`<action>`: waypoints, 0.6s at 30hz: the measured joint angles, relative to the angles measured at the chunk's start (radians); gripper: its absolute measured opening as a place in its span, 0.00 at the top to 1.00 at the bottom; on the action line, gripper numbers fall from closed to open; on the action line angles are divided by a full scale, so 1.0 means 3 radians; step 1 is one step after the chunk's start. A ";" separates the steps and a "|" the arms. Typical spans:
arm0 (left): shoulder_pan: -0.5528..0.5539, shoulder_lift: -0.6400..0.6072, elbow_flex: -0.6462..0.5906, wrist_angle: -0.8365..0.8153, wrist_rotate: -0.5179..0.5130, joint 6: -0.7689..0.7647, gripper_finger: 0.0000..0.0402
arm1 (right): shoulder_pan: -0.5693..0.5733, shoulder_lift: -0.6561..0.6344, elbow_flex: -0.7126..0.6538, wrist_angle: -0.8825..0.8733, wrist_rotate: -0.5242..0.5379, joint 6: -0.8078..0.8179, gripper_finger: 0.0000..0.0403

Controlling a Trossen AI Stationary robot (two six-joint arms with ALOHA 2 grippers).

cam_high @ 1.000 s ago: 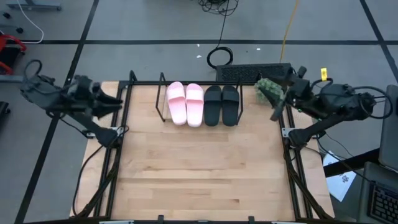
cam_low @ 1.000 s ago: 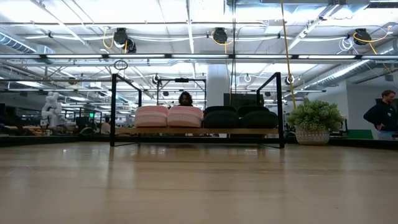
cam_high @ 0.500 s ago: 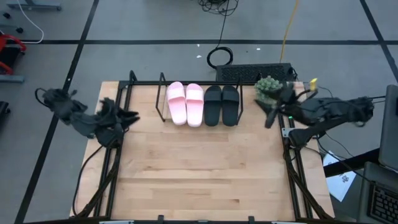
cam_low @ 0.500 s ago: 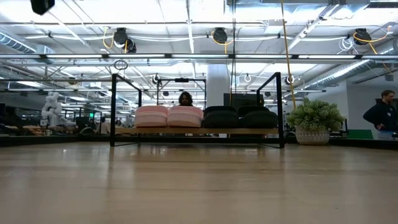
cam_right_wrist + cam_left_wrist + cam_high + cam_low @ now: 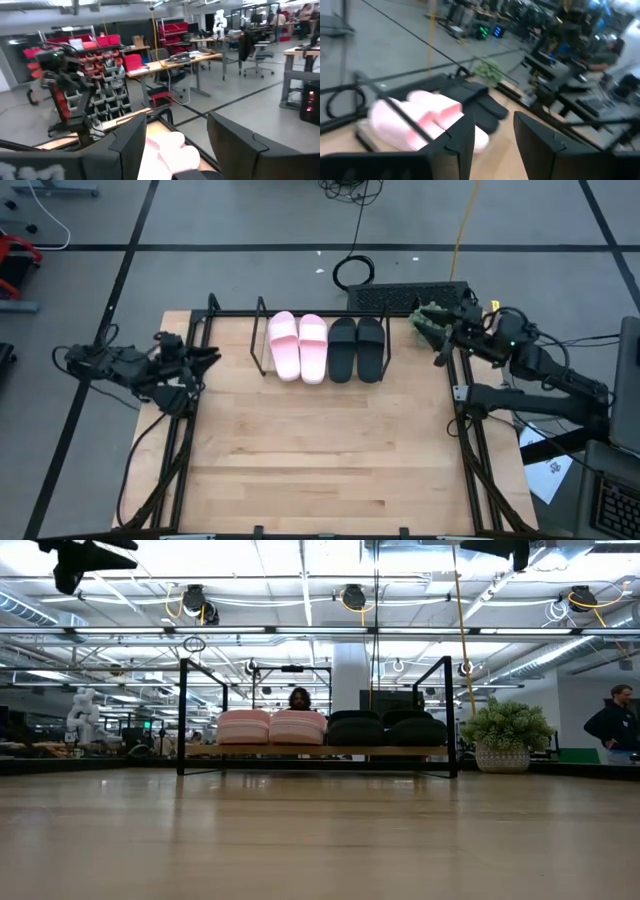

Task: Pick and place slides into the shelf
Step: Return to Home Position

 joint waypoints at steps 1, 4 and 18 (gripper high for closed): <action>0.0087 -0.0066 0.0000 -0.0035 0.0017 0.0020 0.66 | -0.0107 -0.0005 0.0000 -0.0006 -0.0108 0.0031 0.50; 0.0296 -0.0225 0.0000 -0.0112 0.0203 -0.0050 0.66 | -0.0341 0.0018 -0.0006 -0.0108 -0.0425 0.0163 0.50; 0.0479 -0.0026 -0.0721 0.0610 0.0720 -0.0504 0.66 | -0.0294 0.0109 -0.0677 0.0651 -0.0816 0.0493 0.50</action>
